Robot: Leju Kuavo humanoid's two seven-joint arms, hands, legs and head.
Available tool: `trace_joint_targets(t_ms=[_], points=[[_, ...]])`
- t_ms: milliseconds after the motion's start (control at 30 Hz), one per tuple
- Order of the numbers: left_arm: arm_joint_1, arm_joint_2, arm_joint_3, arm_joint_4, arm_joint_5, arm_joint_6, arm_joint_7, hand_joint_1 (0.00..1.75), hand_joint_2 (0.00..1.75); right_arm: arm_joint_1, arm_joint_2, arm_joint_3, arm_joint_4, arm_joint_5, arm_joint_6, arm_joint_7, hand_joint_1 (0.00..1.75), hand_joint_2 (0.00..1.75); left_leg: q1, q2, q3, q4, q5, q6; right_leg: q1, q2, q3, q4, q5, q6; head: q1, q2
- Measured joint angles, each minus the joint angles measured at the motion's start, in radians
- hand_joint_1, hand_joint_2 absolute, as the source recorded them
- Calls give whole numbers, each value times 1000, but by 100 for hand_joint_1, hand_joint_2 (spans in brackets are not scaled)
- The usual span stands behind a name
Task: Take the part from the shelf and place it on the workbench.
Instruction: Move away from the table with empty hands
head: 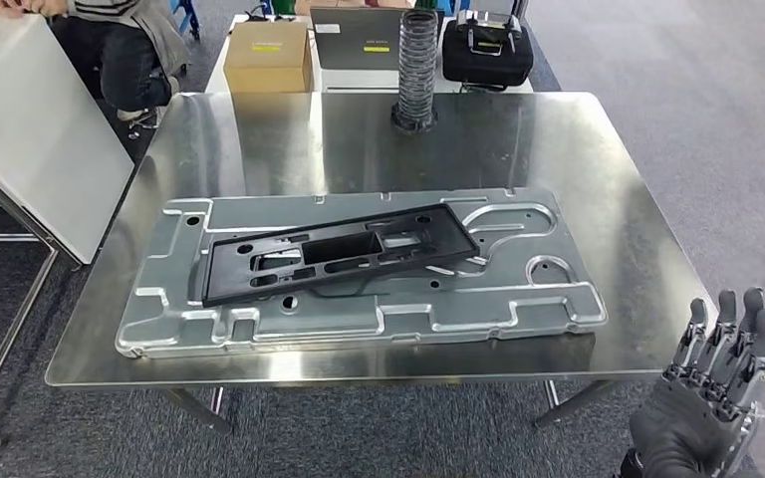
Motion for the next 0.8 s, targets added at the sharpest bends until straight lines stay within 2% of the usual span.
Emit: trace_joint_targets(t_ms=[33, 67, 100, 133, 167, 200, 233, 267, 300, 333, 367, 400, 467, 500, 533, 567, 600, 633, 667, 700, 733, 767, 800], points=[[0, 0, 1, 0, -3, 1, 0, 0, 0, 2, 4, -11, 7, -7, 18, 0, 0, 0, 0, 1, -16, 3, 11, -1, -1, 0, 13, 25, 5, 1, 0, 0], [0, 0, 2, 0, -5, 3, 0, 0, 0, 4, 9, -25, 14, -12, 37, 0, 0, 0, 0, 2, -33, 7, 22, -3, -1, 0, 44, 13, 27, -1, 1, 0], [-1, 0, 2, 0, -8, 4, 0, 0, 0, 4, 15, -40, 21, -17, 54, 1, 0, 0, 0, 2, -48, 11, 31, -6, 0, 0, 92, -35, 53, -4, 1, 0], [-1, -1, 3, 0, -11, 5, 0, 0, 0, 4, 22, -55, 28, -21, 70, 1, 0, 0, -1, 2, -60, 15, 40, -9, 1, 0, 154, -110, 63, -10, 1, 0], [-1, -1, 4, 0, -14, 5, 0, 0, 0, 4, 29, -72, 34, -26, 86, 0, 0, 0, -2, 2, -69, 19, 47, -13, 3, 0, 214, -195, 58, -17, 0, 0], [-2, -2, 5, 0, -18, 6, 0, 0, 0, 4, 37, -89, 41, -28, 99, 0, 0, 0, -3, 1, -74, 20, 55, -17, 7, -1, 257, -259, 47, -23, 0, 0], [-1, -2, 6, 0, -23, 6, -1, 0, 0, 4, 46, -108, 47, -30, 111, 0, 0, 0, -2, 1, -76, 19, 64, -23, 10, -1, 280, -300, 35, -29, 1, 0], [-1, -2, 6, 0, -28, 6, -1, 0, 0, 5, 56, -126, 54, -30, 120, 0, 0, 0, -1, 1, -77, 16, 74, -30, 14, -2, 285, -317, 35, -35, 3, 0], [0, -2, 7, 0, -34, 5, -2, 0, 0, 7, 67, -146, 62, -29, 128, 0, 0, 0, 0, 0, -78, 14, 79, -36, 13, -4, 279, -318, 45, -41, 4, 0], [1, -2, 8, 0, -39, 4, -1, 0, 0, 9, 80, -163, 69, -25, 135, 0, 0, 0, 2, 0, -83, 20, 71, -42, 12, -6, 272, -321, 56, -49, 5, 0], [2, -2, 8, 0, -44, 3, 0, 0, 0, 12, 94, -180, 76, -21, 144, 1, 0, 0, 3, -1, -91, 41, 42, -46, 10, -7, 262, -324, 68, -56, 3, 0], [3, -1, 9, 0, -48, 3, 1, 0, 0, 16, 108, -196, 82, -17, 154, 1, 0, 0, 4, -2, -104, 82, -5, -51, 8, -9, 249, -326, 81, -61, 1, 0], [3, 1, 12, 0, -54, 2, 4, 0, 0, 22, 133, -227, 100, -18, 179, 1, 0, 0, 6, -3, -134, 211, -108, -58, 11, -11, 218, -323, 105, -67, -2, 0], [3, 3, 14, 0, -56, 2, 4, 0, 0, 24, 145, -244, 111, -21, 191, 1, 0, 0, 6, -3, -141, 270, -132, -60, 13, -11, 200, -320, 116, -67, -2, 0], [3, 4, 17, 0, -58, 2, 4, 0, 0, 25, 155, -259, 123, -23, 202, 1, 0, 0, 6, -2, -136, 304, -129, -61, 14, -11, 182, -315, 127, -67, -3, 0], [3, 4, 21, 0, -59, 2, 3, 0, 0, 25, 163, -272, 134, -24, 211, 1, 0, 0, 6, -3, -115, 304, -105, -61, 14, -11, 163, -308, 137, -66, -2, 0], [3, 5, 24, -1, -59, 3, 3, 0, 0, 25, 170, -284, 147, -23, 219, 1, 0, 0, 6, -3, -76, 268, -74, -59, 15, -11, 144, -299, 145, -64, -3, 0], [2, 5, 28, -2, -59, 4, 2, 0, 0, 23, 176, -294, 160, -23, 226, 1, 0, 0, 6, -3, -23, 201, -59, -56, 15, -11, 127, -289, 152, -61, -3, 0], [1, 5, 32, -4, -58, 5, 0, 0, 0, 22, 181, -302, 173, -23, 230, 1, 0, 0, 4, -3, 33, 121, -61, -51, 16, -11, 114, -279, 158, -57, -2, 0], [0, 5, 35, -7, -59, 6, -1, 0, 0, 19, 186, -308, 186, -23, 230, 0, 0, 0, 1, -3, 74, 57, -71, -46, 17, -12, 106, -272, 165, -52, -1, 0], [0, 5, 39, -9, -59, 7, -3, 0, 0, 14, 189, -313, 200, -19, 226, 0, 0, 0, -1, -4, 98, 16, -84, -40, 17, -13, 102, -268, 172, -46, -3, 0], [0, 5, 44, -10, -61, 7, -6, 0, 0, 9, 191, -316, 216, -12, 219, 0, 0, 0, -4, -4, 103, 0, -86, -34, 17, -13, 101, -268, 180, -41, -5, 0], [1, 4, 48, -10, -64, 7, -8, 0, 0, 5, 192, -319, 235, -2, 210, 0, 0, 0, -3, -3, 95, 1, -76, -27, 16, -13, 99, -271, 190, -34, -7, 0]])
